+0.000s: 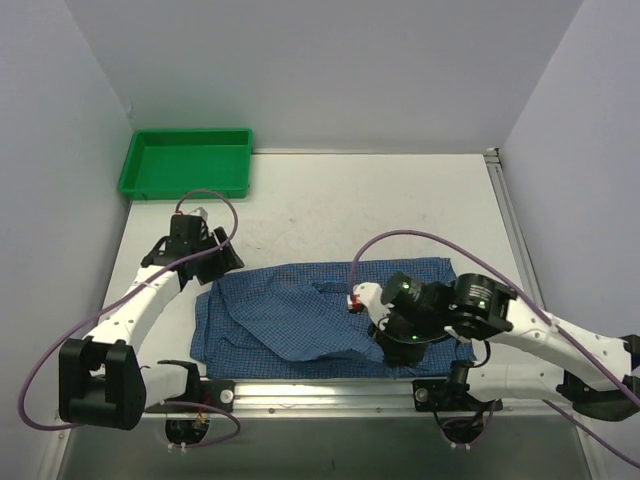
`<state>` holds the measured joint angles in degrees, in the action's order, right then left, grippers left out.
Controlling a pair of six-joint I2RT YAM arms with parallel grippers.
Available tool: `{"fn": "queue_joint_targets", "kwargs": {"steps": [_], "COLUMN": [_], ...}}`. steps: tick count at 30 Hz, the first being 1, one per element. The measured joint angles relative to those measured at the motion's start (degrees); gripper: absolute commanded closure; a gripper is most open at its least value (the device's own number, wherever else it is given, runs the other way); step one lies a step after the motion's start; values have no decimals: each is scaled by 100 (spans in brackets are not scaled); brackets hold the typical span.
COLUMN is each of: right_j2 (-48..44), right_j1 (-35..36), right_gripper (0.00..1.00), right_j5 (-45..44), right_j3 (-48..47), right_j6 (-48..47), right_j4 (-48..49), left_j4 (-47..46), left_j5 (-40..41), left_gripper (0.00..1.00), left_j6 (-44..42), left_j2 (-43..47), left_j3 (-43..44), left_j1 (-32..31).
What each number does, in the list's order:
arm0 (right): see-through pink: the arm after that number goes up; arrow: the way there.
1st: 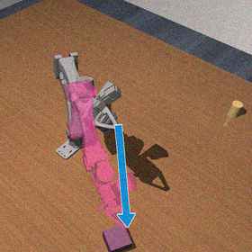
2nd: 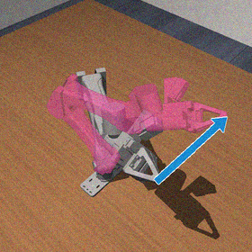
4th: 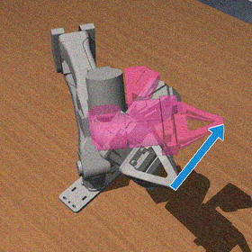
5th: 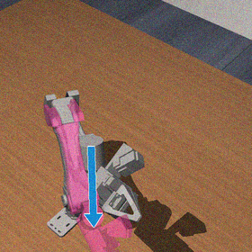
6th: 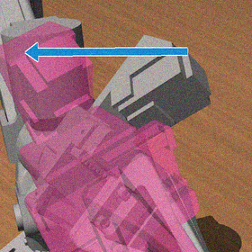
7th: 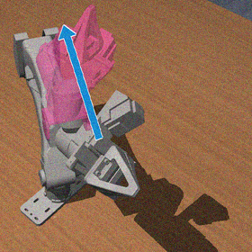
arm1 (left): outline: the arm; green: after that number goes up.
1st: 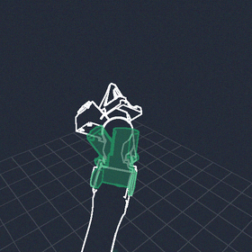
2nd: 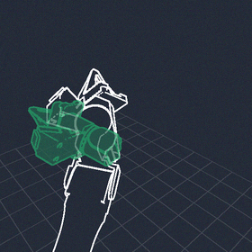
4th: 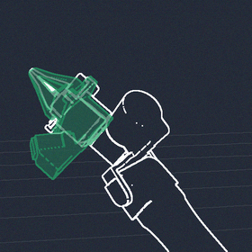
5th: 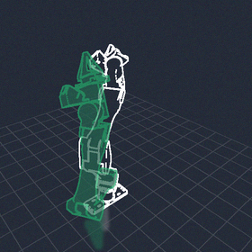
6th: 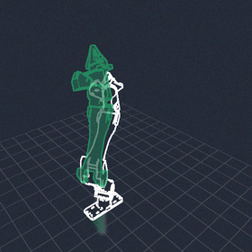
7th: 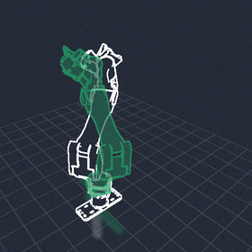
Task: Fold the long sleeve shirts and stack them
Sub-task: Fold the shirt
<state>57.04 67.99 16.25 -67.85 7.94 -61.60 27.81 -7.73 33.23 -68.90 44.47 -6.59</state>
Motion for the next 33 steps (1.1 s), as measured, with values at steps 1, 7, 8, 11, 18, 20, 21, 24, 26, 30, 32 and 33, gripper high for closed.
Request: {"fn": "queue_joint_targets", "kwargs": {"steps": [1,7,8,11,18,20,21,24,26,30,32,33], "right_j2": [144,1086,1202,1558,2520,2756,2837,2951,2977,3008,3080,3165], "right_j1": [66,673,765,999,1366,1429,1453,1502,1537,1598,1652,1700], "right_gripper": [100,100,100,100,100,100,100,100,100,100,100,100], "right_j5": [35,116,125,188,555,658,697,813,876,1010,1067,1095], "right_j3": [4,9,-24,-365,-1591,-1803,-1845,-1897,-2017,-2417,-2667,-2844], "right_j6": [37,212,216,219,-17,-90,-111,-155,-164,-160,-157,-160], "right_j4": [0,210,236,282,621,721,763,769,739,739,737,737], "left_j4": [-28,-164,-179,-197,-175,-120,-103,-87,-90,-83,-94,-92], "left_j5": [17,26,44,105,168,219,262,372,448,483,481,476], "left_gripper": [33,41,41,42,43,43,43,43,43,43,43,43], "left_j6": [74,350,376,479,658,660,656,632,603,544,518,507], "left_j2": [-44,-660,-820,-1331,-2212,-2378,-2437,-2568,-2660,-2850,-2863,-2865], "left_j3": [2,61,92,214,586,765,848,1069,1176,1266,1298,1298], "left_j1": [-160,-538,-535,-509,-297,-232,-208,-131,-90,-24,15,37]}}
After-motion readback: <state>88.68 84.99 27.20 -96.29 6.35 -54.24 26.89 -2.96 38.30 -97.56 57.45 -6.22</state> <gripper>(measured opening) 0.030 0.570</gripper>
